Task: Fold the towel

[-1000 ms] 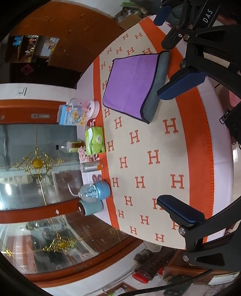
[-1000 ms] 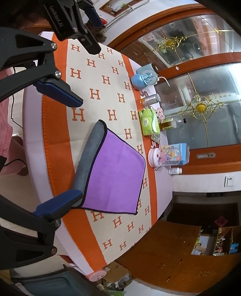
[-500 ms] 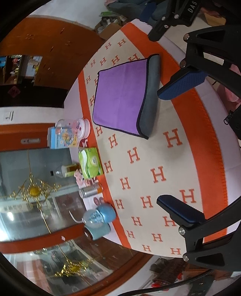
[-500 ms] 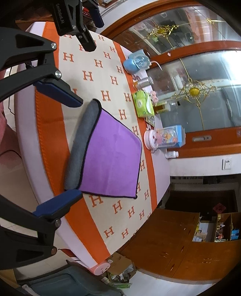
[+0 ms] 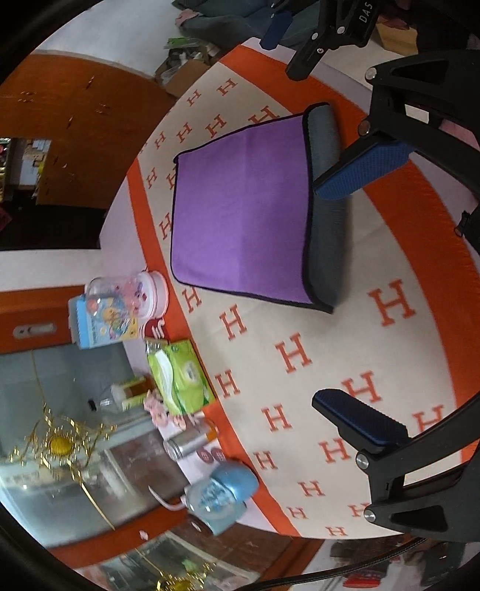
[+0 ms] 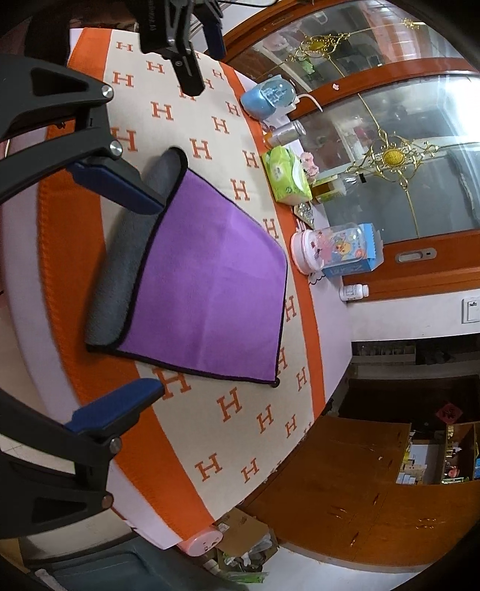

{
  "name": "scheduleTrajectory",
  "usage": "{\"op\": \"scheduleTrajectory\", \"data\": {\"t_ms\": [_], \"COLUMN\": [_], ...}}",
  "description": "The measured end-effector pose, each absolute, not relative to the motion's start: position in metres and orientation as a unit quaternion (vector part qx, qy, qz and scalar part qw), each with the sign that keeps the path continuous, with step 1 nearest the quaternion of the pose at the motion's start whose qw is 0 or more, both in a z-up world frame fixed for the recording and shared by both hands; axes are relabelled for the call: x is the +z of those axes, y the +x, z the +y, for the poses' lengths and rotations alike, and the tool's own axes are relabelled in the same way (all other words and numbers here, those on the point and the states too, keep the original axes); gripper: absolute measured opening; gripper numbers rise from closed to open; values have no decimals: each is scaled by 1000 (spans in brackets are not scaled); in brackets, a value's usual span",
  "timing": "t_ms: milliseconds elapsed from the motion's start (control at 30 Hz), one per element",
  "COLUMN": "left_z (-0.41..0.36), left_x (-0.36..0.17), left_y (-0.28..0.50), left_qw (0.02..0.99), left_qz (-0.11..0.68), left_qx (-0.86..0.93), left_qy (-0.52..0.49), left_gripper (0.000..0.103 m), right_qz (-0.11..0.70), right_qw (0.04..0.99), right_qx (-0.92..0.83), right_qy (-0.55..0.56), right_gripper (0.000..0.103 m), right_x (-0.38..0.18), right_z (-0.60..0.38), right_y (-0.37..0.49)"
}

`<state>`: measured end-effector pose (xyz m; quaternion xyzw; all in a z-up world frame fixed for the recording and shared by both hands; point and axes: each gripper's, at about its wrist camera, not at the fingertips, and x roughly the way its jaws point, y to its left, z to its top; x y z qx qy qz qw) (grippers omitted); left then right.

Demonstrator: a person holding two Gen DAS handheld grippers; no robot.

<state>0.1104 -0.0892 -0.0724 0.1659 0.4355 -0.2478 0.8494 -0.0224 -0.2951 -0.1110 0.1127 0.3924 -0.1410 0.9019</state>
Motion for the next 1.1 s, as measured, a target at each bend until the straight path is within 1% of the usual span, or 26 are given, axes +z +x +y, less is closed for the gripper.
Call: {"op": "scheduleTrajectory", "data": {"t_ms": [100,333,600,967,1100], "left_z": [-103,-130,-147,-152,-152], "left_x": [-86,-128,-174,-213,-218], "left_y": [125,157,180,186,183], "left_qw": [839,811,778,737,729], "left_qz": [444,474,509,559,570], "left_qx": [-258,-264,-263,-272,-278], "left_qy": [179,217,257,266,258], "left_gripper": [102,102,102,102,98], "right_qz": [402,443,485,523,525], "right_qw": [899,879,852,827,824], "right_qx": [-135,-133,-135,-116,-115], "right_qy": [108,114,140,171,176], "right_gripper": [90,84,75,55,47], "right_x": [-123,-156,-188,-218,-219], "right_z": [-304,-323,-335,-334,-336], "right_y": [-17,-7,1,6,5]}}
